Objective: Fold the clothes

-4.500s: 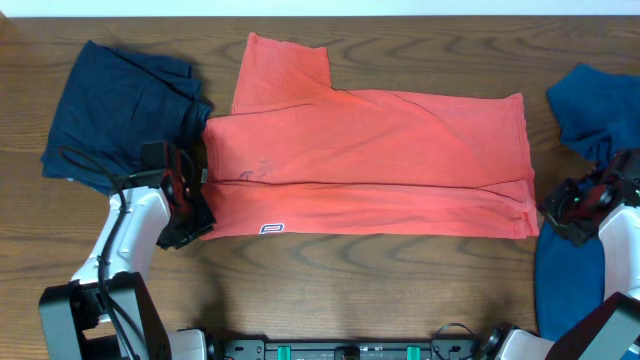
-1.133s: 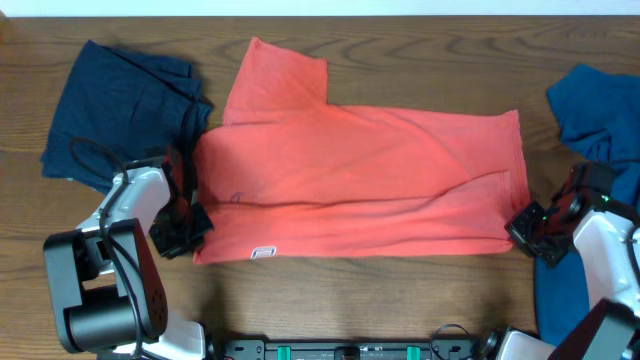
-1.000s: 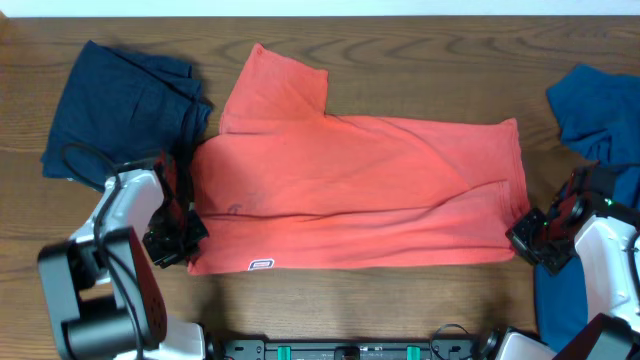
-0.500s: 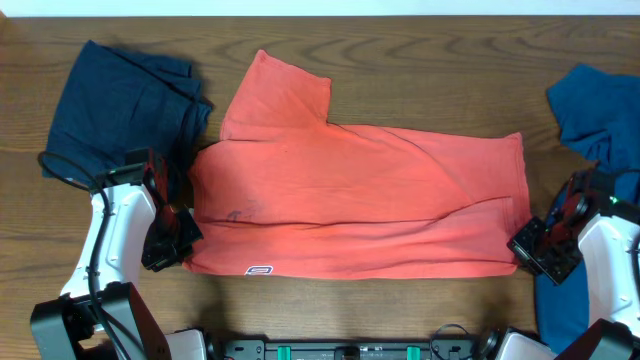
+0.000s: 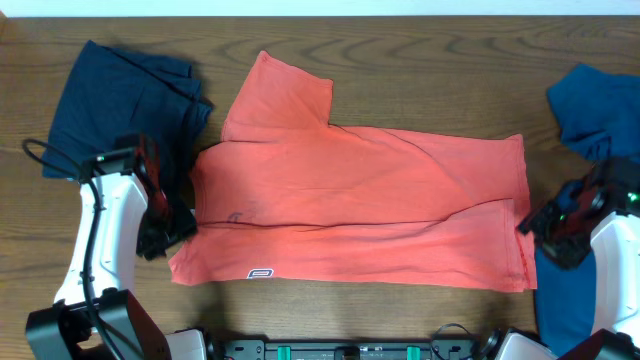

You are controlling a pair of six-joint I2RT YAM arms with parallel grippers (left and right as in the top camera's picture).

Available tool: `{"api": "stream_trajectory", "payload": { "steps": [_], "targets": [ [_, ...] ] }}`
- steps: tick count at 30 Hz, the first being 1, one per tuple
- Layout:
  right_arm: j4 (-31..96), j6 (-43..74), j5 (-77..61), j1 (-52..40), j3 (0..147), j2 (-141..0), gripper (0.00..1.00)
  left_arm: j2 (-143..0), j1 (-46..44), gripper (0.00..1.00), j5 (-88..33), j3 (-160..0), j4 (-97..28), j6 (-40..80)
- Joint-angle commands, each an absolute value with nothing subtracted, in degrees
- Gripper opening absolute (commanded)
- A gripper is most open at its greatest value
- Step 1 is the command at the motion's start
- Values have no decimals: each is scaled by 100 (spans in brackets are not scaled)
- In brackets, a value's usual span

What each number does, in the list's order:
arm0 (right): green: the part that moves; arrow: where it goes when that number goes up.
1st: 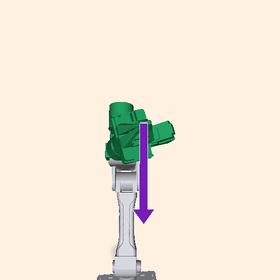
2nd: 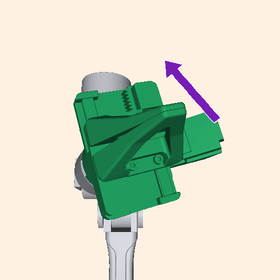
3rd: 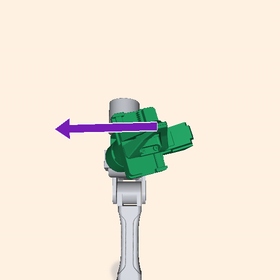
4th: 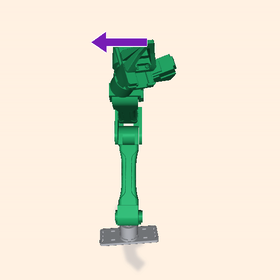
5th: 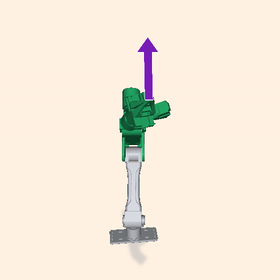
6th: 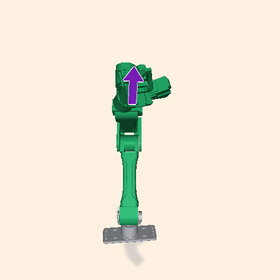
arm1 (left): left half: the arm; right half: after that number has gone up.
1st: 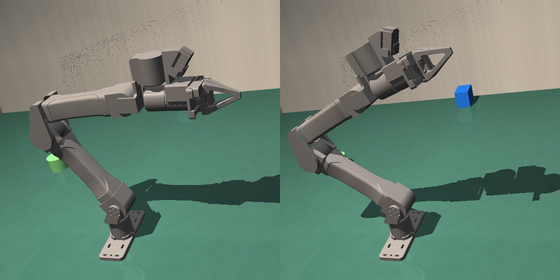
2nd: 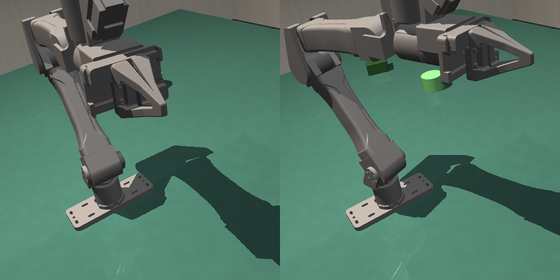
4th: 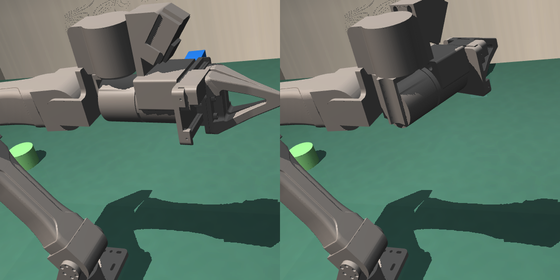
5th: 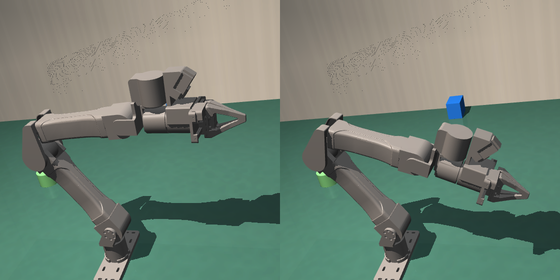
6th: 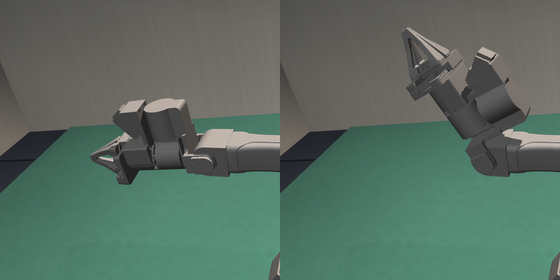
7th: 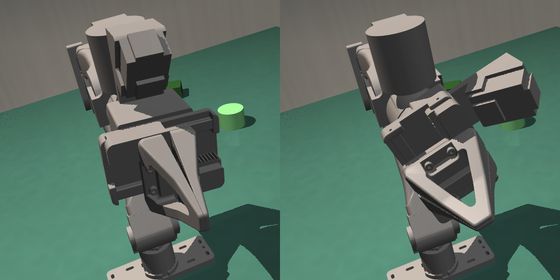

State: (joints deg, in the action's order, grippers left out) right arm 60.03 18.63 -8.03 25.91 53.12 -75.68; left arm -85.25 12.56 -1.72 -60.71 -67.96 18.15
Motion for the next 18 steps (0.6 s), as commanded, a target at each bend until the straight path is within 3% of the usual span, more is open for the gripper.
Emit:
{"api": "stream_trajectory", "payload": {
  "steps": [1,6,12,18],
  "targets": [
    [5714,1098,-1990,2644,5732,-7496,57,-8418,1278,47,-775,-6390,-6619,1594],
    [5369,952,-2620,2611,6193,-7500,50,-8425,1125,50,-1774,-6783,-6077,1048],
    [4993,1070,-2589,2333,6779,-7662,53,-8737,626,58,-1590,-7968,-5688,858],
    [4300,1444,-2576,2102,6910,-8401,57,-9605,134,60,-1496,-8667,-4923,644]
  ]
}}
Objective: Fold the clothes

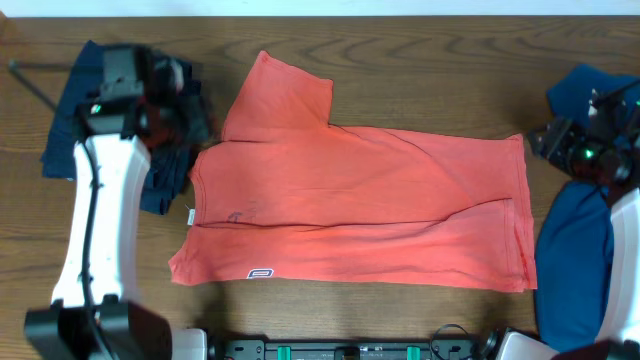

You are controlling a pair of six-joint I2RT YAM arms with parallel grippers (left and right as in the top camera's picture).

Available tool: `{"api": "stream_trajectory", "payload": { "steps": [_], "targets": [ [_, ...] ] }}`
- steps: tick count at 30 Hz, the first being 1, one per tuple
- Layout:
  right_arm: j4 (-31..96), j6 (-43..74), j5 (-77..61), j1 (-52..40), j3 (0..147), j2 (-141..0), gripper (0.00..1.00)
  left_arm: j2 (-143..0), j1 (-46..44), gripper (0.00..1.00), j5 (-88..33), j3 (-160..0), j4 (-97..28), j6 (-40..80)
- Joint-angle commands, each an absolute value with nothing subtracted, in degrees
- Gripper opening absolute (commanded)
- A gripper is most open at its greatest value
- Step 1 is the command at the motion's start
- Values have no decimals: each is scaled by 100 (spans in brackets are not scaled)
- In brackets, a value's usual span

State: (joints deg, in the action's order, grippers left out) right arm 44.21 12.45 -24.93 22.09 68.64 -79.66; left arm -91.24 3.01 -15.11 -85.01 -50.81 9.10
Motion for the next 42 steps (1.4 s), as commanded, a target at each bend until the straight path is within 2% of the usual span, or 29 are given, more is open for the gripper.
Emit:
{"api": "stream_trajectory", "payload": {
  "steps": [1,8,14,21,29,35,37,42],
  "targets": [
    [4189,1455,-2576,2091,6910,-8576,57,-9784,62,60,-1498,-8713,-4711,598],
    [3992,1450,-2609,2091,6910,-9373,55,-10803,-287,60,-1452,-8724,-3039,364],
    [4091,1297,-2593,2091,6904,-9452,55,-11651,-336,70,-1278,-8724,-1800,360],
    [4198,1299,-2587,2091,6899,-9452,55,-12427,-336,71,-1278,-8724,-329,340],
    [4425,1304,-2427,2091,6899,-9452,53,-13019,-336,71,-1278,-8724,611,207],
    [4567,1304,-2421,2091,6899,-9452,51,-13312,-336,70,-1278,-8722,755,163],
    [4584,1304,-2421,2091,6899,-9452,50,-13364,-336,64,-1280,-8722,740,163],
    [4637,1304,-2421,2091,6899,-9452,49,-13319,-336,27,-1450,-8724,720,172]
  ]
}}
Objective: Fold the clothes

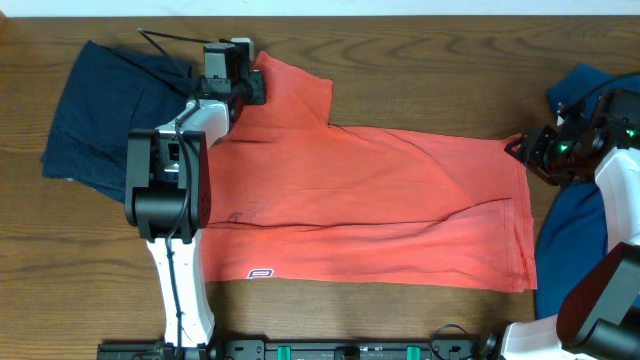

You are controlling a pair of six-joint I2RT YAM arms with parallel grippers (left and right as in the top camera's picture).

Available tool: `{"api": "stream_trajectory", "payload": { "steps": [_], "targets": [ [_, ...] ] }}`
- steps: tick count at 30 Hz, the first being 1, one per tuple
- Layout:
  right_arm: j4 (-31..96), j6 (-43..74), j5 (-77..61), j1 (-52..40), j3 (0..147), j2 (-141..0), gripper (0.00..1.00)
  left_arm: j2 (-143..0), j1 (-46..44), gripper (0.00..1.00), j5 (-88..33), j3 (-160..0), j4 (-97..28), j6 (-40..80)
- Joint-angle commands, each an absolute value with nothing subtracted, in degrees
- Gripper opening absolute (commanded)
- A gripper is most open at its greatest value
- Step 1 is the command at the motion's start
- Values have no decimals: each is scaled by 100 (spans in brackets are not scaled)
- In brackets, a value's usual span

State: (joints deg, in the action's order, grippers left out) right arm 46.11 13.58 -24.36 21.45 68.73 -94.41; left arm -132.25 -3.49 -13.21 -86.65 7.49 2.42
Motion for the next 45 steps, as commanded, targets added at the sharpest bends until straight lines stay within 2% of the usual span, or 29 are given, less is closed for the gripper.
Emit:
{"api": "stream_trajectory", "payload": {
  "steps": [1,2,5,18,36,39,41,45],
  "targets": [
    [4646,1302,-2421,2091,6899,-9452,49,-13286,-336,22,-1564,-8724,718,174],
    [4654,1302,-2421,2091,6899,-9452,49,-13235,-336,15,-1712,-8724,701,176],
    [4687,1302,-2423,2091,6899,-9452,49,-13045,-336,6,-1850,-8724,602,270],
    [4950,1055,-2397,2093,6899,-9452,48,-11937,-338,6,-1865,-8724,-827,301],
    [4974,1017,-2397,2093,6899,-9452,49,-10943,-843,6,-1883,-8672,-5485,303],
    [4976,1017,-2397,2093,6899,-9452,49,-10943,-996,12,-1839,-8597,-5843,303],
    [4974,1017,-2397,2093,6899,-9452,53,-10940,-1052,37,-1804,-8593,-6038,303],
    [4952,1017,-2397,2097,6899,-9452,58,-10927,-1028,39,-1463,-8680,-6029,303]
  ]
}}
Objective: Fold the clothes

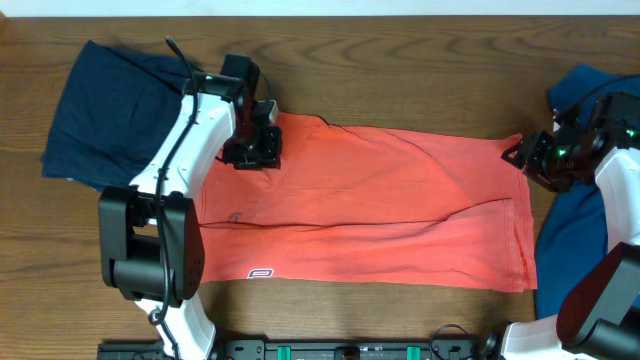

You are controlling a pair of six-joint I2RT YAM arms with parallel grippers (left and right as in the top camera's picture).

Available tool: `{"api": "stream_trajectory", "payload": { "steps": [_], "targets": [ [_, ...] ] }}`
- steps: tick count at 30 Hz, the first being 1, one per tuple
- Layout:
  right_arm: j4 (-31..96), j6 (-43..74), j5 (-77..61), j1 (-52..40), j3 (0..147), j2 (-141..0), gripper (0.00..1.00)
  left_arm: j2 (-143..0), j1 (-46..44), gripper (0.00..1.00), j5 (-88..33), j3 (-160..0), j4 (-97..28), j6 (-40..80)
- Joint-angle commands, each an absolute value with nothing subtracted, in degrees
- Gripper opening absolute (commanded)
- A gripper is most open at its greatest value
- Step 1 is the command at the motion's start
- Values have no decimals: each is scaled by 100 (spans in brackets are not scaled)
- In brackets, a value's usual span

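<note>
A coral T-shirt (380,200) lies flat across the middle of the table, folded lengthwise, collar end to the left and hem to the right. Its upper sleeve is folded down onto the body. My left gripper (255,152) rests on the shirt's upper left part, where the sleeve now lies, and looks shut on the sleeve cloth. At the shirt's upper right hem corner, my right gripper (522,158) appears shut on that corner. The fingertips of both are too small to make out clearly.
A dark navy garment (110,110) lies crumpled at the back left, beside the left arm. A blue garment (572,250) lies at the right edge under the right arm. The brown wooden table (400,80) shows behind the shirt.
My left gripper was at the sleeve's tip at the back. It is now lower, on the shirt's body, and the sleeve no longer sticks out. The right gripper is still at the hem corner.
Both grippers were first at the shirt's near corners, left and right. Then both stood farther back, beside the shirt. Then the left was on the protruding sleeve and the right at the upper hem corner. Now the sleeve lies folded onto the body.
</note>
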State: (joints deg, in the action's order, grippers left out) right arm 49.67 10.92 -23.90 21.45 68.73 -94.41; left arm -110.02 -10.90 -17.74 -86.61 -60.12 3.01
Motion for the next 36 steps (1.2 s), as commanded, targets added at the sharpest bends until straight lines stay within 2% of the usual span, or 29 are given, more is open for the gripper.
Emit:
{"api": "stream_trajectory", "payload": {
  "steps": [1,3,6,10,19,23,28,29,36],
  "targets": [
    [4952,1017,-2397,2097,6899,-9452,59,-10927,-993,40,-1415,-8748,-5933,303],
    [4945,1017,-2397,2097,6899,-9452,60,-10927,-965,41,-1382,-8768,-5537,301],
    [4925,1017,-2397,2097,6899,-9452,61,-10967,-965,49,-1197,-8678,-4707,298],
    [4930,1020,-2399,2097,6899,-9452,61,-11216,-974,50,-1194,-8578,-3988,294],
    [4932,1022,-2399,2097,6899,-9452,61,-11802,-967,54,-1055,-8576,-3660,163],
    [4932,1022,-2399,2097,6899,-9452,61,-11926,-967,53,-1046,-8576,-3638,106],
    [4930,1022,-2399,2097,6899,-9452,60,-11928,-967,10,-1605,-8578,-3680,108],
    [4930,1020,-2399,2099,6899,-9452,60,-11907,-967,7,-1935,-8578,-3693,106],
    [4932,1020,-2399,2104,6899,-9452,60,-11751,-974,6,-3201,-8584,-3994,108]
  ]
}}
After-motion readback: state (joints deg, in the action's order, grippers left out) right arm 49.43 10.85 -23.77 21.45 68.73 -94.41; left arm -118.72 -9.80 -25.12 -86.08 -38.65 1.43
